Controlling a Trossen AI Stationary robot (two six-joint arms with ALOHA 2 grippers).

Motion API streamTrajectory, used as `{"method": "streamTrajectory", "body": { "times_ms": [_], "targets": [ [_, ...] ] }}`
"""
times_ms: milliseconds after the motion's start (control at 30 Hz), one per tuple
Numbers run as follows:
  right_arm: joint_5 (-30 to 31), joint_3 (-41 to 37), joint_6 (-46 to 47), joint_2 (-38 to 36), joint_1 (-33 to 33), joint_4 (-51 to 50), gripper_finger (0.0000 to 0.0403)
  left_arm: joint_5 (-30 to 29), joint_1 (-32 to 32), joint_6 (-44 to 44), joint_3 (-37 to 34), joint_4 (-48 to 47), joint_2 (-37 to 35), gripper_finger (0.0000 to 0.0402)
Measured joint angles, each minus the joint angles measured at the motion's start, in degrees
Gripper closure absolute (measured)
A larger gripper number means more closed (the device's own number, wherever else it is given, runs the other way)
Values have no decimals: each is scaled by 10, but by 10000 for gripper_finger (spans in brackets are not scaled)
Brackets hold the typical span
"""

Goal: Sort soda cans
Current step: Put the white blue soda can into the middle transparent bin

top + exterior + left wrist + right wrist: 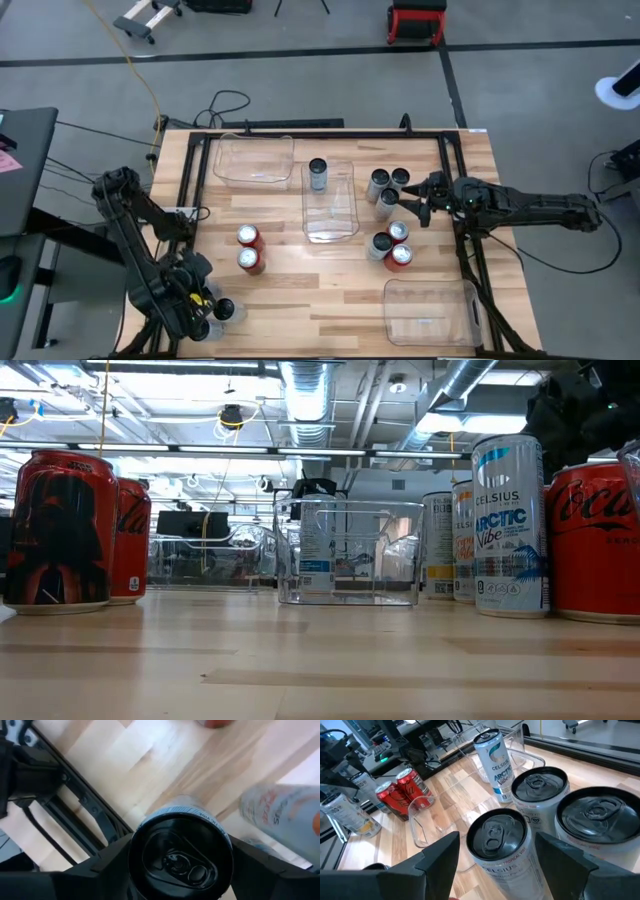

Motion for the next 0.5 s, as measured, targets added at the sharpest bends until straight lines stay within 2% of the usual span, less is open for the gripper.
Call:
{"method": "streamTrajectory", "body": {
  "times_ms": [267, 367, 500],
  "targets": [
    [0, 0, -1, 0, 0, 4, 122, -19, 59, -1, 1, -22, -96, 142],
    [0, 0, -5, 0, 0, 1, 122, -62, 86, 7, 1, -23, -134, 142],
    [-1, 0, -11, 0, 0, -2, 122, -108, 132, 62, 2, -25, -170, 142]
  ]
}}
